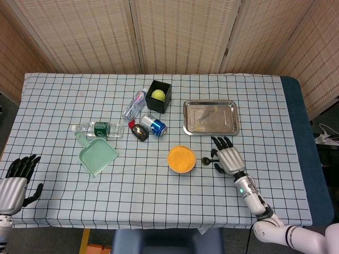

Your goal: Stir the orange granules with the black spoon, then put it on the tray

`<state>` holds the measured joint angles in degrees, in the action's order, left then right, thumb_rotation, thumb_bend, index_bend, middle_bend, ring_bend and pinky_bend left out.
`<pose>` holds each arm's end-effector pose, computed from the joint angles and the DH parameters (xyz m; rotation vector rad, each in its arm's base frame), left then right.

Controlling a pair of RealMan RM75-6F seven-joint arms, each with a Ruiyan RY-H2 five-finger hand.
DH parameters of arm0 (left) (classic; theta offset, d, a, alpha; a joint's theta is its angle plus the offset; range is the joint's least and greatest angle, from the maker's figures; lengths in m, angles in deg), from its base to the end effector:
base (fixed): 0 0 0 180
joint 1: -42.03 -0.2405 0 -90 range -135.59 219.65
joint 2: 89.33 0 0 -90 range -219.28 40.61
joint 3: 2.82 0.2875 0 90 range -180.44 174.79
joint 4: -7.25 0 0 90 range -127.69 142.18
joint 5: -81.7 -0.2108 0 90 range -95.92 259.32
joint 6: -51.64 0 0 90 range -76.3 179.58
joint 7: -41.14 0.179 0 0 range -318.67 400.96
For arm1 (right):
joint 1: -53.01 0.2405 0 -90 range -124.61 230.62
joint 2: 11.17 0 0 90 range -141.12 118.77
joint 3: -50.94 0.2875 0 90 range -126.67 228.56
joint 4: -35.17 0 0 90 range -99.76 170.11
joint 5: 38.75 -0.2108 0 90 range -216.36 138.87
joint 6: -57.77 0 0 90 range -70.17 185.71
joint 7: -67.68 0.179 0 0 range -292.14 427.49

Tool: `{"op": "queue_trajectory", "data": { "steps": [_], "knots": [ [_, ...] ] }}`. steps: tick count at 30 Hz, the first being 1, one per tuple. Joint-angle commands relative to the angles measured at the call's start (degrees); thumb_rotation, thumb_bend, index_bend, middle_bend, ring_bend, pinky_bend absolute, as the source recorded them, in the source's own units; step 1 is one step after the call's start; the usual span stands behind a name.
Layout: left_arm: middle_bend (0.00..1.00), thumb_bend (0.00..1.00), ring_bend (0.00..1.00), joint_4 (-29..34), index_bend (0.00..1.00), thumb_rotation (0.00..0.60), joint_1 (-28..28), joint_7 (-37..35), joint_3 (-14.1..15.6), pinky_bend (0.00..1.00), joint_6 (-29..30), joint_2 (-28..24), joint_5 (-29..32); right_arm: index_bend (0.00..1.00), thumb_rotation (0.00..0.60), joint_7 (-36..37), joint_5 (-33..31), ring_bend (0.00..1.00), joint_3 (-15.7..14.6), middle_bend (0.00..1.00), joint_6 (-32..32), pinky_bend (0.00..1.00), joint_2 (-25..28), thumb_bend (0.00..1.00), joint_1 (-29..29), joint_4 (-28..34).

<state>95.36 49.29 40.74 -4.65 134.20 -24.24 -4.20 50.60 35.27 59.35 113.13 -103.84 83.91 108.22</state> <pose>-0.3488 0.2303 0.1637 -1.4493 -0.8835 -0.8608 -0.2537 -0.3640 -0.0420 1.8230 -0.9120 0.7746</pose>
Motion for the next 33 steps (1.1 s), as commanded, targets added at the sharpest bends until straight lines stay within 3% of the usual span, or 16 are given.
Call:
{"op": "queue_trajectory", "data": {
  "steps": [1, 20, 33],
  "knots": [
    [0.01, 0.45, 0.00, 0.0, 0.00, 0.600, 0.0, -0.3, -0.1, 0.04, -0.2, -0.1, 0.3, 0.45, 0.600, -0.9, -0.6, 0.00, -0.2, 0.00, 0.0, 0.00, -1.4, 0.32, 0.5, -1.6],
    [0.01, 0.45, 0.00, 0.0, 0.00, 0.600, 0.2, -2.0, 0.0, 0.04, -0.7, -0.7, 0.2, 0.45, 0.600, -1.6, -2.5, 0.00, -0.6, 0.00, 1.3, 0.00, -6.0, 0.32, 0.6, -7.0],
    [0.01, 0.45, 0.00, -0.3, 0.00, 0.600, 0.2, -2.5, 0.0, 0.05, -0.6, -0.7, 0.1, 0.52, 0.600, -0.4, -2.4, 0.00, -0.9, 0.00, 1.2, 0.00, -7.9, 0.32, 0.9, -9.4]
  ]
}}
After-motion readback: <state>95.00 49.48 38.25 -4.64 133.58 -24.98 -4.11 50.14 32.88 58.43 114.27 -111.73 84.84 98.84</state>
